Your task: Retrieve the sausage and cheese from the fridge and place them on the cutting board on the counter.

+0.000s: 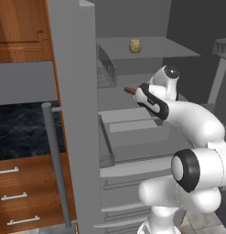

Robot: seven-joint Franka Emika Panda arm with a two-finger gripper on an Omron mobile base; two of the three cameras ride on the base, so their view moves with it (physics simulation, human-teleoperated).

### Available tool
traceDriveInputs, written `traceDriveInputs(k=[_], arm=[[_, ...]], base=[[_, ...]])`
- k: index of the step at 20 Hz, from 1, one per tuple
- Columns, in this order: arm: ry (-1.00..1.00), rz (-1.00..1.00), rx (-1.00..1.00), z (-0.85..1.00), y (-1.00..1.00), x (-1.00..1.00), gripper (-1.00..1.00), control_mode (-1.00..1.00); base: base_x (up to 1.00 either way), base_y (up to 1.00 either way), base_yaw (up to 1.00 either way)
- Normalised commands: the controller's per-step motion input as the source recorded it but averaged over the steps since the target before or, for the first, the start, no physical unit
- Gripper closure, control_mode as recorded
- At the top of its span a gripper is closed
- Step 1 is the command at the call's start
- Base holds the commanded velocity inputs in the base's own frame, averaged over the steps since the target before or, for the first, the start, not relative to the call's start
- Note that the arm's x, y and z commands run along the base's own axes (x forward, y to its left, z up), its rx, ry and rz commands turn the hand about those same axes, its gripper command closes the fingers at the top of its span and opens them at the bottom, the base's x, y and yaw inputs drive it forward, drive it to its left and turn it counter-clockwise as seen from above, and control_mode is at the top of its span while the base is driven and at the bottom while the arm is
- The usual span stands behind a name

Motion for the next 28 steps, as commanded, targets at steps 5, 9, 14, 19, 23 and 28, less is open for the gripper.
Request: traceDriveInputs(k=[5, 9, 14, 19, 23, 28], arm=[[-0.07, -0.04, 0.06, 0.0, -0.07, 0.18, -1.0, -1.0], [-0.08, 0.0, 0.07, -0.08, -0.1, 0.04, -1.0, -1.0], [-0.01, 0.0, 0.04, 0.0, -0.04, 0.14, -1.0, -1.0], [0.0, 0.0, 0.05, -0.05, 0.0, 0.14, -1.0, -1.0], [0.0, 0.0, 0.08, -0.02, 0.01, 0.3, -1.0, -1.0], [0.0, 0.0, 0.05, -0.08, 0.06, 0.32, -1.0, -1.0]], base=[[0.0, 0.0, 0.0], [0.0, 0.0, 0.0], [0.0, 0.0, 0.0], [0.0, 0.0, 0.0], [0.0, 0.0, 0.0], [0.0, 0.0, 0.0]])
